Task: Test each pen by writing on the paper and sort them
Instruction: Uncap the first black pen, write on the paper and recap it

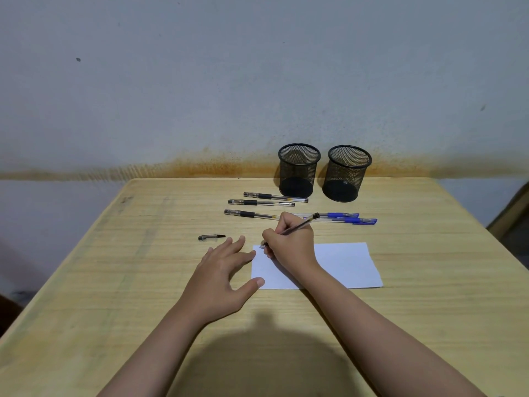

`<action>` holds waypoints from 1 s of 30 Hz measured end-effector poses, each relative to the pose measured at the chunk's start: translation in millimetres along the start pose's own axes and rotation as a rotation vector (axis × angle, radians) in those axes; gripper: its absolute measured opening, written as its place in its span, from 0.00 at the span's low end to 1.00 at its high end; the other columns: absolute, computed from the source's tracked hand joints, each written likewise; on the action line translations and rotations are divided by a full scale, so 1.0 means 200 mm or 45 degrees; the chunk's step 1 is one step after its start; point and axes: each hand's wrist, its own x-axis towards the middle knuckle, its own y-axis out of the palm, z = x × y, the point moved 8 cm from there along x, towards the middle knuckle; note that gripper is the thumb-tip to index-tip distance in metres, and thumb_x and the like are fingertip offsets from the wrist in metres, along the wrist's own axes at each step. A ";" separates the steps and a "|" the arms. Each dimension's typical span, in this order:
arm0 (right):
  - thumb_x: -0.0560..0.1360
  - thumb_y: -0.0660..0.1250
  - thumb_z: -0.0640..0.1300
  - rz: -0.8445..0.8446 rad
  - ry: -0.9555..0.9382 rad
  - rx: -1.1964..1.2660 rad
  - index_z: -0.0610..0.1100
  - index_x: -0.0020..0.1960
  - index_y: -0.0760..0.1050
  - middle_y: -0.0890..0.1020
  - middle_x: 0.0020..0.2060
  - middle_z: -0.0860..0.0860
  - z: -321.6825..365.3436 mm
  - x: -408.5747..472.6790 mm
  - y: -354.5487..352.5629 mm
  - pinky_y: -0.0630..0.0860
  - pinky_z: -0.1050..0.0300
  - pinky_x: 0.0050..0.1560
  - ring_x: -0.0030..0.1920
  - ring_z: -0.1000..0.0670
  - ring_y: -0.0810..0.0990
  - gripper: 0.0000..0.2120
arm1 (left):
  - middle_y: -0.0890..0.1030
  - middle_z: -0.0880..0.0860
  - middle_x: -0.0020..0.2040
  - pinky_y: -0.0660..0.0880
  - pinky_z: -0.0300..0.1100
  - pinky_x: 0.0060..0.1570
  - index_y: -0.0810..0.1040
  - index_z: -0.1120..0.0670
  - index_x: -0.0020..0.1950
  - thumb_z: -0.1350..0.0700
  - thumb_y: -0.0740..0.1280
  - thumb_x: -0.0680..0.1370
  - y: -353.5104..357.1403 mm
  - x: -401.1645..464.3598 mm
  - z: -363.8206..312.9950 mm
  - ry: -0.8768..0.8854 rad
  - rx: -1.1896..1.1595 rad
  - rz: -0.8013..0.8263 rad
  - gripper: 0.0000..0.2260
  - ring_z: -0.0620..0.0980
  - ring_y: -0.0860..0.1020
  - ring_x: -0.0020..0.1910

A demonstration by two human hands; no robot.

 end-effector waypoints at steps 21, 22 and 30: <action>0.72 0.71 0.37 0.058 0.095 0.416 0.38 0.40 0.75 0.82 0.31 0.45 -0.03 -0.01 0.01 0.81 0.45 0.43 0.36 0.45 0.82 0.05 | 0.79 0.50 0.59 0.73 0.52 0.55 0.78 0.51 0.59 0.50 0.63 0.73 -0.26 0.09 0.23 -0.155 0.127 -0.477 0.16 0.54 0.74 0.58; 0.73 0.71 0.38 0.077 0.084 0.413 0.38 0.40 0.75 0.81 0.30 0.45 -0.01 -0.02 0.02 0.79 0.47 0.38 0.33 0.45 0.80 0.07 | 0.80 0.49 0.59 0.73 0.53 0.56 0.79 0.50 0.58 0.50 0.64 0.73 -0.25 0.09 0.24 -0.177 0.137 -0.442 0.15 0.54 0.74 0.58; 0.72 0.71 0.40 0.132 -0.222 0.093 0.44 0.41 0.81 0.82 0.36 0.54 0.13 -0.07 0.00 0.76 0.70 0.38 0.39 0.61 0.80 0.02 | 0.81 0.46 0.42 0.76 0.43 0.46 0.83 0.52 0.46 0.59 0.71 0.72 -0.29 0.07 0.20 -0.130 -0.100 -0.511 0.04 0.44 0.79 0.43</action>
